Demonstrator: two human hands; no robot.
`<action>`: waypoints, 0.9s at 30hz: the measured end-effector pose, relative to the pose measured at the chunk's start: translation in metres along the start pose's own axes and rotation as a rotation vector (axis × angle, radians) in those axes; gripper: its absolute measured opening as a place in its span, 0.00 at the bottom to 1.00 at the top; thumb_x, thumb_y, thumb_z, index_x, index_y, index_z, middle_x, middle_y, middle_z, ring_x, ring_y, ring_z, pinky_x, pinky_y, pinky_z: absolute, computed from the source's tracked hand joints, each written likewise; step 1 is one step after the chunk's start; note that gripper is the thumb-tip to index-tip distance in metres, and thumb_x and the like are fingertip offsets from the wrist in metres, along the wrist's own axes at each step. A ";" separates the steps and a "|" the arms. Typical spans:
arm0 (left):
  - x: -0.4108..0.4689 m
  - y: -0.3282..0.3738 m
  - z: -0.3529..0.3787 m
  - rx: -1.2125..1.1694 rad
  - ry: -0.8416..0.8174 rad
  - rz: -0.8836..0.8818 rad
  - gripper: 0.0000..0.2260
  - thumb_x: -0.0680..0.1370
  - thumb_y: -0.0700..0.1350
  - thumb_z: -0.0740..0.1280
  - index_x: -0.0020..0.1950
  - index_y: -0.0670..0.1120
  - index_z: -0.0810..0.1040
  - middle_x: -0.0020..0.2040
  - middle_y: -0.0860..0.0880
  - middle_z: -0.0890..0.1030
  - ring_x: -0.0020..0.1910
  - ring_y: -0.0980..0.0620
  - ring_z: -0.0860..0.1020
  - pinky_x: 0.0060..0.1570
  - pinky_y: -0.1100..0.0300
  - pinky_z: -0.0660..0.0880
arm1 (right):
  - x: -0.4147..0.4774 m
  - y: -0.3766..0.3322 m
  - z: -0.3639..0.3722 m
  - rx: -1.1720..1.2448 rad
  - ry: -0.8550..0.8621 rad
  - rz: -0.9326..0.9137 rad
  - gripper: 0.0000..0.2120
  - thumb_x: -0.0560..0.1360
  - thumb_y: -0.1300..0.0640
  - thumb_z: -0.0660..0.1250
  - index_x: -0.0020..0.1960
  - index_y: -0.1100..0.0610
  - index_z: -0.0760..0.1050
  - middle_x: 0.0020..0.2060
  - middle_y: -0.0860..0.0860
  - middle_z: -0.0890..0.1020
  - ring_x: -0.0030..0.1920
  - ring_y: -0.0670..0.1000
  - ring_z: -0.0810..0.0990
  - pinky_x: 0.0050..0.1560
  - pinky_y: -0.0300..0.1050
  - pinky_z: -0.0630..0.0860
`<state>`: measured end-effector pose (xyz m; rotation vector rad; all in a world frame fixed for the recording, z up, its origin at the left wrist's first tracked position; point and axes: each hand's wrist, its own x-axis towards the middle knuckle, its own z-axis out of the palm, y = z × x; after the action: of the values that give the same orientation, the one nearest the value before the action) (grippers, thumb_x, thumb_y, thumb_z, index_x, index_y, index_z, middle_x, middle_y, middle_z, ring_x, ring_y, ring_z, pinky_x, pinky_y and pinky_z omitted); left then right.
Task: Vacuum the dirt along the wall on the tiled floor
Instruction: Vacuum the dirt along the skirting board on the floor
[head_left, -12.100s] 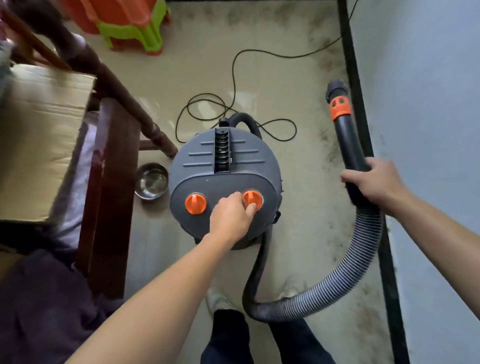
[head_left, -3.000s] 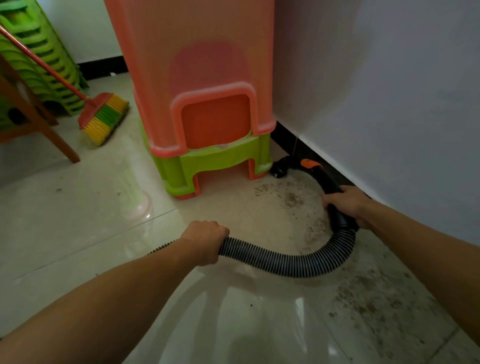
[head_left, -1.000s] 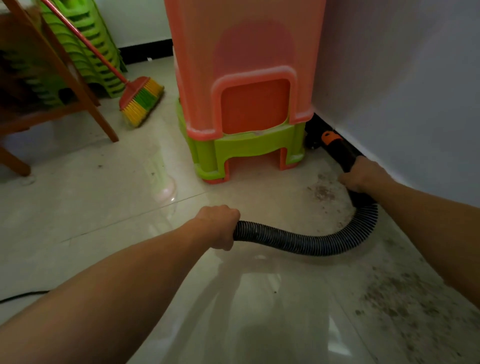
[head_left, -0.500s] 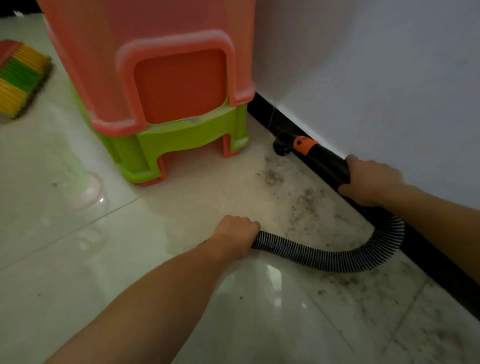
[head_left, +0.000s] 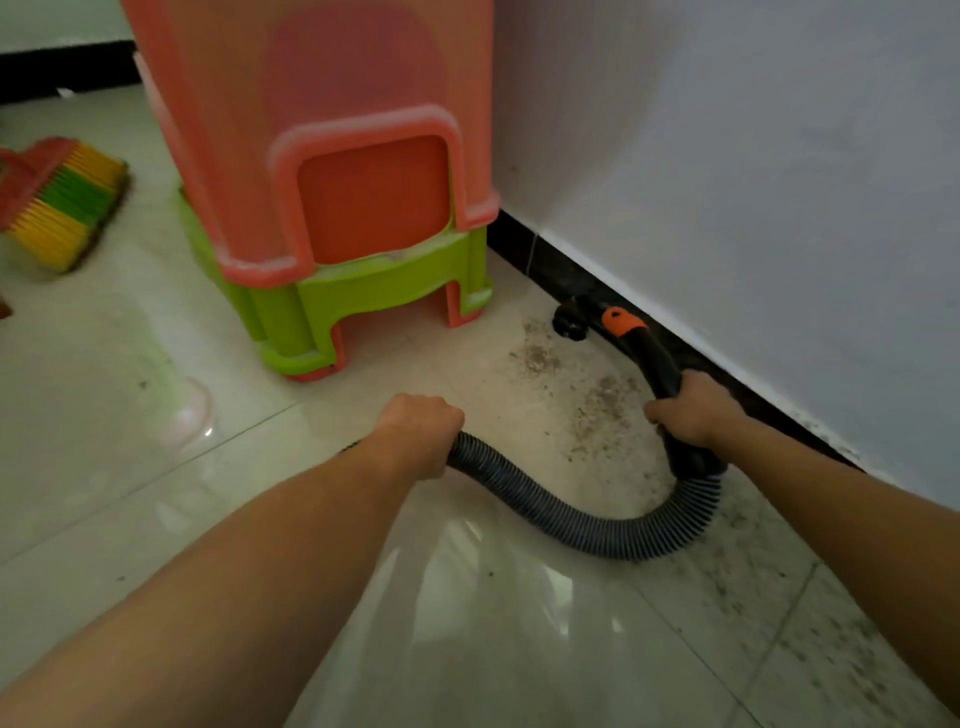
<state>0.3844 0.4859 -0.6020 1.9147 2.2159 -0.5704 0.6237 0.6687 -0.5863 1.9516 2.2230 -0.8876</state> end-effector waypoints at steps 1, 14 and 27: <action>-0.009 -0.006 -0.004 0.005 -0.004 -0.028 0.11 0.76 0.46 0.67 0.58 0.48 0.74 0.53 0.47 0.78 0.53 0.46 0.79 0.47 0.54 0.72 | -0.006 0.005 0.005 0.090 -0.004 0.024 0.17 0.72 0.56 0.73 0.57 0.60 0.71 0.43 0.59 0.81 0.42 0.59 0.81 0.44 0.50 0.79; -0.050 0.032 -0.040 0.168 -0.081 -0.022 0.10 0.74 0.45 0.66 0.56 0.49 0.75 0.51 0.48 0.79 0.50 0.47 0.79 0.47 0.53 0.76 | -0.061 0.080 0.012 0.328 -0.001 0.097 0.19 0.71 0.55 0.72 0.58 0.60 0.71 0.49 0.59 0.79 0.47 0.59 0.79 0.44 0.48 0.75; -0.062 0.016 -0.032 0.146 -0.120 -0.078 0.12 0.75 0.45 0.66 0.58 0.47 0.74 0.53 0.46 0.78 0.52 0.45 0.79 0.47 0.54 0.74 | -0.038 0.055 0.040 0.278 0.009 0.078 0.23 0.72 0.55 0.72 0.63 0.61 0.71 0.51 0.60 0.78 0.47 0.60 0.78 0.43 0.49 0.75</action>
<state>0.4142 0.4433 -0.5537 1.8128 2.2359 -0.8588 0.6690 0.6193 -0.6254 2.1409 2.1069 -1.2367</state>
